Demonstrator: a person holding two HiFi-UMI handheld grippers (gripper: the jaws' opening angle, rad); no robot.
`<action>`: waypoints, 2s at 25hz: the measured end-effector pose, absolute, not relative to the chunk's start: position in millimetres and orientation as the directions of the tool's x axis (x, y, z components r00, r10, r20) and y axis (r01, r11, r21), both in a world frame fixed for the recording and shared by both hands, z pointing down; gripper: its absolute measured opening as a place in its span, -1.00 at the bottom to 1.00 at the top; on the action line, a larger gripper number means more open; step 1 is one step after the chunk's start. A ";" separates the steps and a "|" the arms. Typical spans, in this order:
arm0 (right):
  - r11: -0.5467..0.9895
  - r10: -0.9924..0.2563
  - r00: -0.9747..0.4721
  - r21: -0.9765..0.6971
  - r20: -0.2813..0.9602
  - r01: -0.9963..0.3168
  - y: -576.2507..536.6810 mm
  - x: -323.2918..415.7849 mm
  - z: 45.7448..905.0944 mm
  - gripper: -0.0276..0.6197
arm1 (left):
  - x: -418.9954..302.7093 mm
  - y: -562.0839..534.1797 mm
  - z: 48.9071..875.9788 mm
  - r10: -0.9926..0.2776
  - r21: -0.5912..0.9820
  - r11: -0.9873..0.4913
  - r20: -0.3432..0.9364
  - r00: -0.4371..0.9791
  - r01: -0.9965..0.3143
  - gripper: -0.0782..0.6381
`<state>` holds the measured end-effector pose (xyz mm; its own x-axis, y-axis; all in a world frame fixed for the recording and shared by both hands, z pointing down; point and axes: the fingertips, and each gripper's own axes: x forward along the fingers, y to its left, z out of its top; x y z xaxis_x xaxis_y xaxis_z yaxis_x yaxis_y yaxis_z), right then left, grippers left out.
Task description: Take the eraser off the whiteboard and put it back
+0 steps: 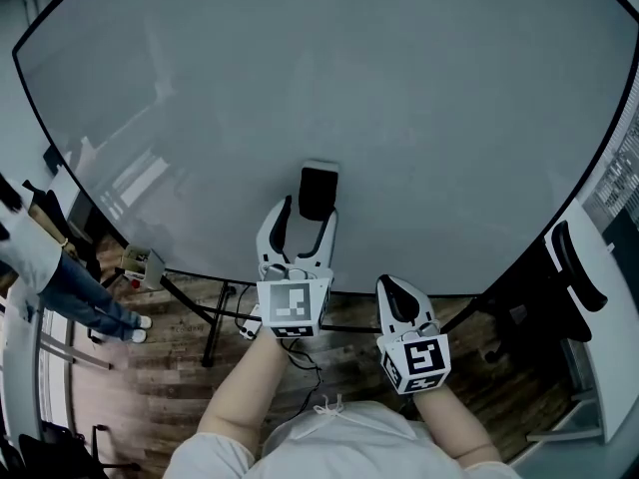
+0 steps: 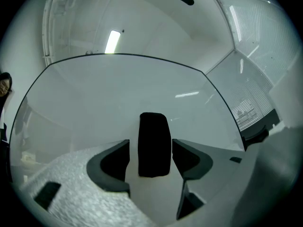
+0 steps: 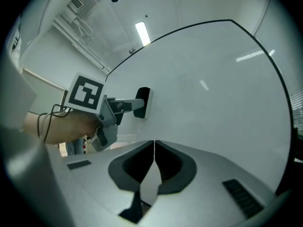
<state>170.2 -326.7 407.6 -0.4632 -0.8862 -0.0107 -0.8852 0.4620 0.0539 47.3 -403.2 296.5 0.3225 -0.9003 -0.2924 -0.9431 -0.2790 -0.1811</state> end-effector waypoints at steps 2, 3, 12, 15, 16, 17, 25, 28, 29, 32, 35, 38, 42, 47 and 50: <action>0.466 -0.884 -0.467 0.052 -0.014 -0.883 -324.1 166.4 407.4 -0.83 | 44.7 -390.3 307.6 -0.895 -0.193 -0.289 -0.293 0.336 -0.938 -0.01; 0.468 -0.883 -0.469 0.051 -0.017 -0.882 -322.6 164.4 407.5 -0.83 | 43.1 -383.6 317.8 -0.896 -0.192 -0.294 -0.286 0.340 -0.936 -0.01; 0.474 -0.879 -0.475 0.038 -0.033 -0.880 -305.6 145.2 412.8 -0.83 | 38.2 -328.5 384.0 -0.907 -0.136 -0.345 -0.207 0.367 -0.929 -0.57; 0.470 -0.881 -0.471 0.036 -0.040 -0.882 -299.8 139.5 416.8 -0.83 | 35.6 -317.1 401.5 -0.909 -0.095 -0.370 -0.170 0.381 -0.924 -0.68; 0.467 -0.883 -0.468 0.033 -0.042 -0.884 -297.9 138.3 418.6 -0.83 | 35.8 -313.2 405.2 -0.907 -0.077 -0.381 -0.160 0.389 -0.921 -0.72; 0.464 -0.884 -0.465 0.028 -0.045 -0.885 -296.1 137.2 419.9 -0.83 | 36.0 -309.7 408.8 -0.905 -0.072 -0.391 -0.152 0.398 -0.917 -0.73; 0.458 -0.885 -0.460 0.044 -0.068 -0.888 -286.9 124.5 417.1 -0.83 | 25.4 -301.4 414.9 -0.896 -0.102 -0.410 -0.142 0.421 -0.906 -0.74; 0.451 -0.887 -0.455 0.061 -0.081 -0.890 -285.2 122.8 412.8 -0.83 | 25.2 -301.3 412.1 -0.892 -0.103 -0.417 -0.140 0.429 -0.903 -0.74; 0.450 -0.887 -0.454 0.062 -0.086 -0.891 -284.9 122.2 411.7 -0.83 | 25.2 -301.4 411.0 -0.891 -0.105 -0.419 -0.141 0.431 -0.902 -0.74; 0.450 -0.886 -0.455 0.063 -0.091 -0.891 -285.0 119.9 411.0 -0.83 | 23.9 -301.2 406.0 -0.887 -0.109 -0.423 -0.155 0.436 -0.900 -0.74; 0.452 -0.884 -0.457 0.072 -0.093 -0.889 -283.7 116.4 410.4 -0.83 | 20.9 -300.0 400.0 -0.886 -0.106 -0.420 -0.168 0.433 -0.901 -0.74; 0.451 -0.885 -0.457 0.079 -0.087 -0.889 -283.4 114.5 411.8 -0.83 | 19.5 -300.4 396.4 -0.888 -0.100 -0.417 -0.169 0.429 -0.903 -0.74; 0.443 -0.889 -0.449 0.087 -0.083 -0.892 -284.7 114.6 412.4 -0.83 | 22.0 -301.7 398.1 -0.885 -0.103 -0.426 -0.158 0.438 -0.899 -0.74; 0.437 -0.893 -0.443 0.084 -0.077 -0.896 -286.6 115.9 415.8 -0.83 | 21.6 -303.4 402.2 -0.888 -0.091 -0.428 -0.140 0.437 -0.899 -0.74; 0.437 -0.893 -0.443 0.087 -0.075 -0.895 -287.8 115.9 416.7 -0.83 | 19.9 -304.5 404.4 -0.891 -0.082 -0.425 -0.134 0.433 -0.901 -0.74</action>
<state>115.9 -287.8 416.7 -0.4434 -0.8932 -0.0748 -0.8952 0.4371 0.0867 19.9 -304.5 404.4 0.4329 -0.8914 -0.1340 -0.9013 -0.4254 -0.0821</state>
